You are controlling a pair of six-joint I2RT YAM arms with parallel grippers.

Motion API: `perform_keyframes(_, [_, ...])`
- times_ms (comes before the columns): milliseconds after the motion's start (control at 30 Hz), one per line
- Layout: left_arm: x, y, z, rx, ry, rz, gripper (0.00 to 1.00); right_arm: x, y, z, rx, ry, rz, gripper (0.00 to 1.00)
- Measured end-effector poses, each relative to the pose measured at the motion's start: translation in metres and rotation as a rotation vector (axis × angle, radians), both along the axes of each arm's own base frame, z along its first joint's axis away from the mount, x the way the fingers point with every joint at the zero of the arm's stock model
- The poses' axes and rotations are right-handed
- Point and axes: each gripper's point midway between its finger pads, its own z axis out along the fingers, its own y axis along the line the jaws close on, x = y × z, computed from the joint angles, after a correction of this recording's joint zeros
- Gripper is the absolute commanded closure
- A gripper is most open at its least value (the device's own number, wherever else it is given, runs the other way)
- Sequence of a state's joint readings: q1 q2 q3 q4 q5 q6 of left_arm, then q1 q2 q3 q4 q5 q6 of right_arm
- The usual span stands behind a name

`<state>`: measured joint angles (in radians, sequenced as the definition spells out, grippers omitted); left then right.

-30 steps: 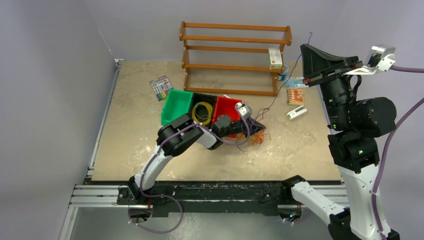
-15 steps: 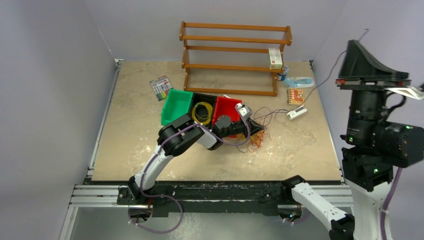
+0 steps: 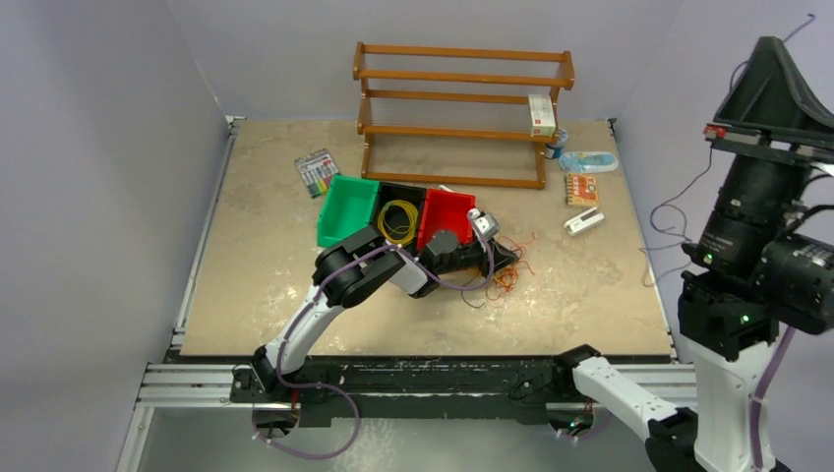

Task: Untangle the cables

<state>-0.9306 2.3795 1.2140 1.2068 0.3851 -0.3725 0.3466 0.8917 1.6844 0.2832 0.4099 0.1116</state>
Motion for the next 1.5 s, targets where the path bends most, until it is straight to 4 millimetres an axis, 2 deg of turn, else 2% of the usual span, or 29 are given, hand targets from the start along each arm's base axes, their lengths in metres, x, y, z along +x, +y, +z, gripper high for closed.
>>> perform_keyframes(100, [0.001,0.001,-0.004,0.026,-0.010,0.002,0.66,0.019,0.007,-0.007,-0.017,0.040,-0.003,1.00])
perform_keyframes(233, [0.001,0.005,0.006,0.042,-0.026,0.016,0.56,0.046,0.016,-0.026,-0.045,0.119,-0.008,1.00])
perform_keyframes(367, [0.000,0.008,0.044,0.005,-0.076,0.019,0.52,0.068,0.020,-0.051,-0.060,0.204,-0.023,1.00])
perform_keyframes(467, [-0.001,0.009,0.083,-0.051,-0.122,0.016,0.52,0.076,0.021,-0.062,-0.065,0.235,-0.031,1.00])
perform_keyframes(567, [-0.003,0.011,0.114,-0.103,-0.157,0.008,0.52,0.083,0.022,-0.072,-0.067,0.260,-0.037,1.00])
perform_keyframes(700, [0.003,0.019,0.136,-0.154,-0.159,0.010,0.52,0.094,0.026,-0.086,-0.079,0.292,-0.037,1.00])
perform_keyframes(767, [0.013,0.028,0.141,-0.162,-0.145,0.027,0.52,0.100,0.028,-0.091,-0.085,0.307,-0.037,1.00])
perform_keyframes(900, [0.038,0.060,0.144,-0.154,-0.117,0.103,0.52,0.109,0.032,-0.098,-0.089,0.314,-0.033,1.00])
perform_keyframes(1033, [0.047,0.082,0.147,-0.125,-0.093,0.159,0.52,0.122,0.040,-0.111,-0.112,0.339,-0.020,1.00])
perform_keyframes(1267, [0.039,0.092,0.154,-0.098,-0.030,0.202,0.48,0.136,0.051,-0.119,-0.133,0.358,0.009,1.00])
perform_keyframes(1500, [0.047,0.094,0.150,-0.039,0.085,0.256,0.45,0.138,0.053,-0.121,-0.121,0.359,0.024,1.00])
